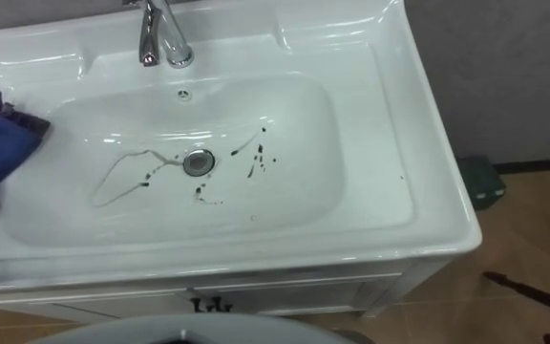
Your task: Wipe basin
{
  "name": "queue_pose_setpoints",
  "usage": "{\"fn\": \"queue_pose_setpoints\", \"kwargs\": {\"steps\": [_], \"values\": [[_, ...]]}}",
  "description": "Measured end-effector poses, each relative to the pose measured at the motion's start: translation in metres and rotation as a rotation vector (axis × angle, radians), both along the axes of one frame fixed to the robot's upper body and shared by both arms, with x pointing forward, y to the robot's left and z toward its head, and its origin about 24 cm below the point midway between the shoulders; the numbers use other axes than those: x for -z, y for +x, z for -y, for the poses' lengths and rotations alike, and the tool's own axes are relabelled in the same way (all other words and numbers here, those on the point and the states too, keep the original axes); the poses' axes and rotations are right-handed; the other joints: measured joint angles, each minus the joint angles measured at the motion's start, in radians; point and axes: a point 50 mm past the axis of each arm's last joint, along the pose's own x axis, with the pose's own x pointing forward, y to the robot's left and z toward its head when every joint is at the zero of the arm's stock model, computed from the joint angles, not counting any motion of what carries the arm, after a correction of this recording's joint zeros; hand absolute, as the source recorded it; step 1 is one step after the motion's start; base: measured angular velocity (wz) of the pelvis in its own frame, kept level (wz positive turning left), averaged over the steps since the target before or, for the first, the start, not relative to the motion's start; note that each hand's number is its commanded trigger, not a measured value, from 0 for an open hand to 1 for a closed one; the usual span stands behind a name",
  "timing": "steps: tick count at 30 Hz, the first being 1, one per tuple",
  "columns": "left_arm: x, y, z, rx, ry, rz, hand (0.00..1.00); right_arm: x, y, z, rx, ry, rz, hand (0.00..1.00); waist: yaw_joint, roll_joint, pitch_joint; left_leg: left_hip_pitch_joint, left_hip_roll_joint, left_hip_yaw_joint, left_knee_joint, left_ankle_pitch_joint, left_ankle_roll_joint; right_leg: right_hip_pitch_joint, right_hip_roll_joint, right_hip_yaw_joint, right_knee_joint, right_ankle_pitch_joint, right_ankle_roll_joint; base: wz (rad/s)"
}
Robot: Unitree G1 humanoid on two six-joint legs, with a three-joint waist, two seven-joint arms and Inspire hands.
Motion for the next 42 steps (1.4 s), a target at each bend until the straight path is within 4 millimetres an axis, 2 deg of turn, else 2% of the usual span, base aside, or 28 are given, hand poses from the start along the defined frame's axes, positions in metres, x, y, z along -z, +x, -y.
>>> {"fn": "queue_pose_setpoints", "kwargs": {"steps": [4, 16, 23, 27, 34, 38, 42], "values": [[-0.004, 0.001, -0.003, 0.000, 0.028, -0.019, 1.00, 0.000, 0.001, 0.000, -0.003, -0.005, 0.000, 0.00, -0.006, 0.004, 0.0011, 0.000, -0.003, 0.000, -0.002, 0.000, 0.000, 0.004, -0.001, -0.001, -0.008, 0.002, 0.003, 0.00], [0.004, 0.002, 0.001, 0.028, -0.034, -0.098, 1.00, -0.001, 0.007, 0.005, -0.042, -0.041, 0.000, 0.00, -0.014, 0.022, 0.0043, 0.002, -0.003, -0.001, -0.013, 0.000, 0.000, 0.004, -0.001, -0.007, -0.011, 0.002, 0.003, 0.00], [0.004, 0.002, 0.001, 0.024, -0.045, -0.097, 1.00, -0.001, 0.013, 0.006, -0.032, -0.055, 0.026, 0.00, -0.020, 0.021, 0.0047, 0.009, -0.004, -0.002, -0.015, 0.000, 0.000, 0.007, -0.001, -0.003, -0.011, 0.002, 0.004, 0.00], [0.002, 0.004, 0.001, 0.029, -0.035, -0.084, 1.00, -0.001, 0.019, 0.006, -0.039, -0.059, 0.055, 0.00, -0.025, 0.018, 0.0075, 0.010, -0.003, -0.001, -0.014, 0.000, 0.000, 0.012, -0.001, -0.006, -0.013, 0.002, 0.004, 0.02], [-0.012, 0.020, 0.019, 0.101, 0.011, 0.026, 1.00, 0.000, 0.027, 0.005, -0.061, -0.062, 0.113, 0.00, -0.045, 0.006, 0.0189, -0.020, -0.002, -0.018, 0.004, 0.000, 0.000, 0.009, 0.000, -0.032, -0.031, 0.009, 0.006, 0.12], [-0.017, 0.027, 0.029, 0.151, 0.041, 0.080, 1.00, -0.001, 0.028, 0.005, -0.068, -0.066, 0.132, 0.00, -0.057, 0.003, 0.0180, -0.025, -0.002, -0.021, 0.007, 0.000, 0.000, 0.007, -0.002, -0.036, -0.031, 0.010, 0.007, 0.02], [-0.026, 0.035, 0.039, 0.172, 0.088, 0.185, 1.00, 0.001, 0.028, 0.000, -0.061, -0.053, 0.138, 0.00, -0.072, 0.000, 0.0138, -0.025, -0.003, -0.020, 0.004, 0.000, 0.000, 0.002, 0.000, -0.032, -0.026, 0.010, 0.006, -0.04]]}}
